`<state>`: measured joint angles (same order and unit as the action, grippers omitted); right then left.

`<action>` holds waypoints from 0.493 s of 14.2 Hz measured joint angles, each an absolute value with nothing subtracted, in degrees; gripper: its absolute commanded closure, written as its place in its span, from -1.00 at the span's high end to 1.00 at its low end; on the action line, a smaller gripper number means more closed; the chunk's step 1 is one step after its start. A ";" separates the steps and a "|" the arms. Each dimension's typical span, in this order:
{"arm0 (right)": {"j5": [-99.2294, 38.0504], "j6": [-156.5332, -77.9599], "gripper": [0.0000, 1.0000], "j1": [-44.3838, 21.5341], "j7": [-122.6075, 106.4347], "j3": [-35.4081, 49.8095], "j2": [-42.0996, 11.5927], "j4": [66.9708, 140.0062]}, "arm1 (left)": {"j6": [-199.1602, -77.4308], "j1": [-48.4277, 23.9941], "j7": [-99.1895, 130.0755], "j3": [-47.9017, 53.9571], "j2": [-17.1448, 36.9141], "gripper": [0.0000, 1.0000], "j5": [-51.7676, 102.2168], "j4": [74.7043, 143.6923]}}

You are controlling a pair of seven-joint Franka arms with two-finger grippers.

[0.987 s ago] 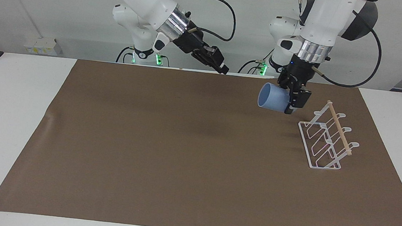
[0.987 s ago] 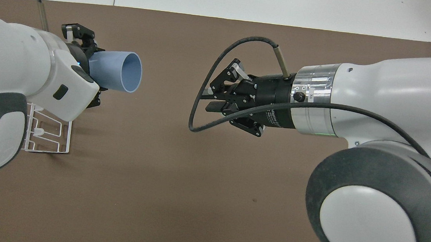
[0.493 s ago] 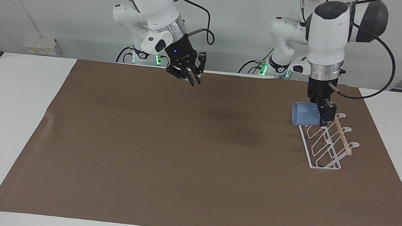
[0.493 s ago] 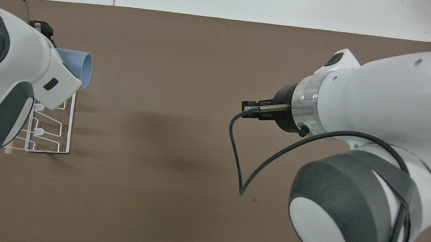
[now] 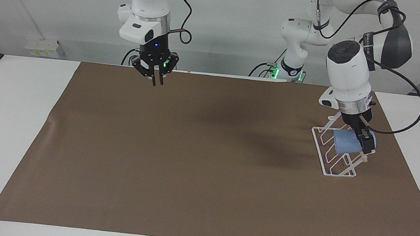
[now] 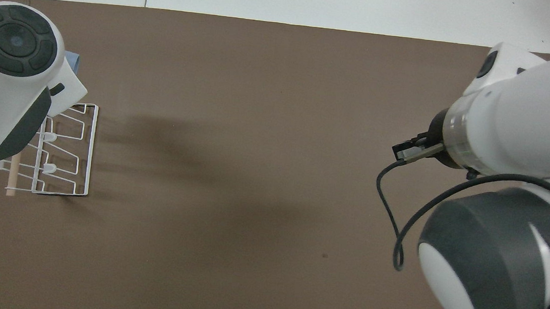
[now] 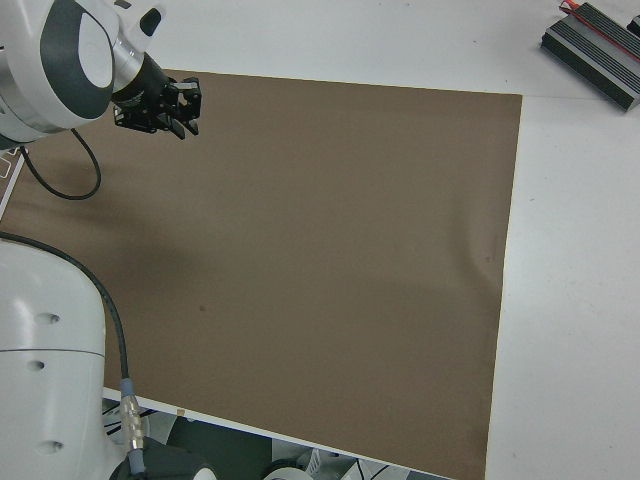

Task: Hang cup on cup holder
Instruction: 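Lower the cup onto a rack peg with the left gripper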

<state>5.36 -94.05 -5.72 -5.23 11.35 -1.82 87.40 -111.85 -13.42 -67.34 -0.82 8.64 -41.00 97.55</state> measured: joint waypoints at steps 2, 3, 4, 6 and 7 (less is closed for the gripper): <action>5.70 -93.57 -0.56 -1.86 -7.88 11.21 -2.05 87.43 | -113.25 -13.43 -67.45 -0.45 8.82 -1.00 -44.64 98.14; 5.70 -93.54 -0.56 -0.05 -8.47 11.18 -2.23 87.51 | -113.56 -13.44 -67.48 -0.33 8.83 -1.00 -45.47 98.30; 5.70 -93.54 -0.54 1.32 -8.74 11.16 -2.38 87.70 | -113.63 -13.44 -67.58 -0.29 8.82 -1.00 -45.94 98.48; 5.69 -93.54 -0.35 2.42 -8.80 11.17 -2.44 88.77 | -113.64 -13.44 -66.76 -0.31 8.55 -1.00 -49.07 100.22; 5.69 -93.54 -0.29 2.40 -8.70 11.28 -2.38 89.46 | -113.64 -13.44 -64.61 -0.32 8.08 -1.00 -51.33 101.79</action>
<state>5.69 -93.54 2.40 -8.70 11.28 -2.38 89.46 -113.64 -13.44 -64.61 -0.32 8.08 -51.33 101.79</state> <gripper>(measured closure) 0.762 0.242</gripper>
